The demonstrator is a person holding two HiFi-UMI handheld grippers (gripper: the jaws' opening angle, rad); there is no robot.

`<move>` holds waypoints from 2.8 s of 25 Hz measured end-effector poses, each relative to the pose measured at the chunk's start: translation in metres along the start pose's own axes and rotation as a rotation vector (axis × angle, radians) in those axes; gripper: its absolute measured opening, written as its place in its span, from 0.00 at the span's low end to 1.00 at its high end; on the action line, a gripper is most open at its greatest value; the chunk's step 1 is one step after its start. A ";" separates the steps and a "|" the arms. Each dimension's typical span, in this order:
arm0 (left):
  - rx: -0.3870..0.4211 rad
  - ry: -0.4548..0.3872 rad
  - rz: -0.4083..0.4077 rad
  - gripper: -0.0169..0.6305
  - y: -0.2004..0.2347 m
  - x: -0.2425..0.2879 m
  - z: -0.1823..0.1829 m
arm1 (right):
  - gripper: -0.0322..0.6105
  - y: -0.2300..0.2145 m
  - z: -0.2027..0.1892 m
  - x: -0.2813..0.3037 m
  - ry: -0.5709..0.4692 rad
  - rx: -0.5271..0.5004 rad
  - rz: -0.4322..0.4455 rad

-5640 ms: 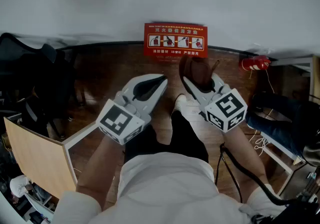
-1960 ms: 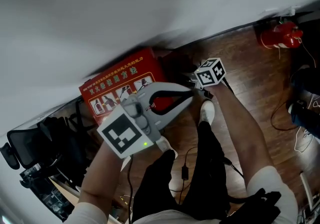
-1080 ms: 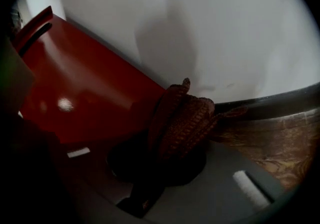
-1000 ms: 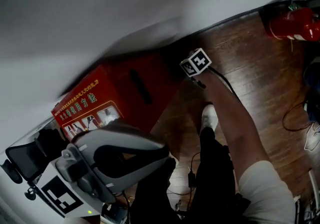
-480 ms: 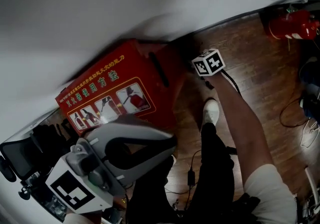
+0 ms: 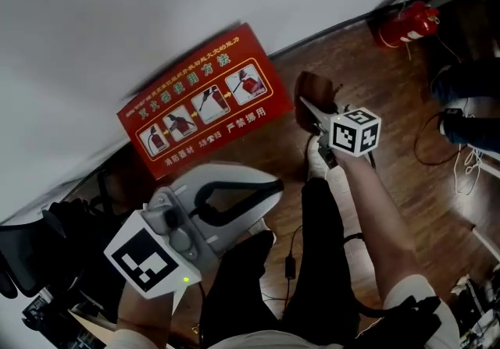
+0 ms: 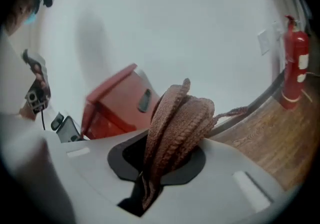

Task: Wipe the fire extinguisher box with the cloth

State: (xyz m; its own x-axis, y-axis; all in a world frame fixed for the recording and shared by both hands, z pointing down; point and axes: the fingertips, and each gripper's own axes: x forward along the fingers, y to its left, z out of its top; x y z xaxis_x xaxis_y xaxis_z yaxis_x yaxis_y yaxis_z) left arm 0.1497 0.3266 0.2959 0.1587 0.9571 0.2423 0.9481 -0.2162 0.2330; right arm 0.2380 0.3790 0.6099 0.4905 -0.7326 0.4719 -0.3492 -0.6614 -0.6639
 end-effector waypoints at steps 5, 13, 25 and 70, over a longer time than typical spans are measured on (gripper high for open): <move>-0.020 0.001 -0.021 0.03 -0.054 -0.050 -0.008 | 0.12 0.092 -0.007 -0.041 -0.189 0.134 -0.034; -0.062 -0.011 0.023 0.03 -0.073 -0.092 -0.022 | 0.12 0.156 -0.014 -0.031 -0.466 0.477 -0.023; -0.113 -0.057 0.063 0.03 -0.032 -0.094 -0.067 | 0.12 0.100 -0.043 0.036 -0.545 0.641 -0.105; -0.163 -0.102 0.148 0.03 -0.040 -0.171 -0.140 | 0.12 0.092 -0.159 0.106 -0.368 0.706 -0.181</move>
State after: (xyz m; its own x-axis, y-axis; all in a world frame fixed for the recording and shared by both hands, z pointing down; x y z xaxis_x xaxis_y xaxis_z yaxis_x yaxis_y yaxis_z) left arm 0.0457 0.1443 0.3765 0.3275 0.9255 0.1903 0.8569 -0.3758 0.3528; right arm 0.1310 0.2146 0.6907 0.7646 -0.4436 0.4676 0.2858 -0.4169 -0.8629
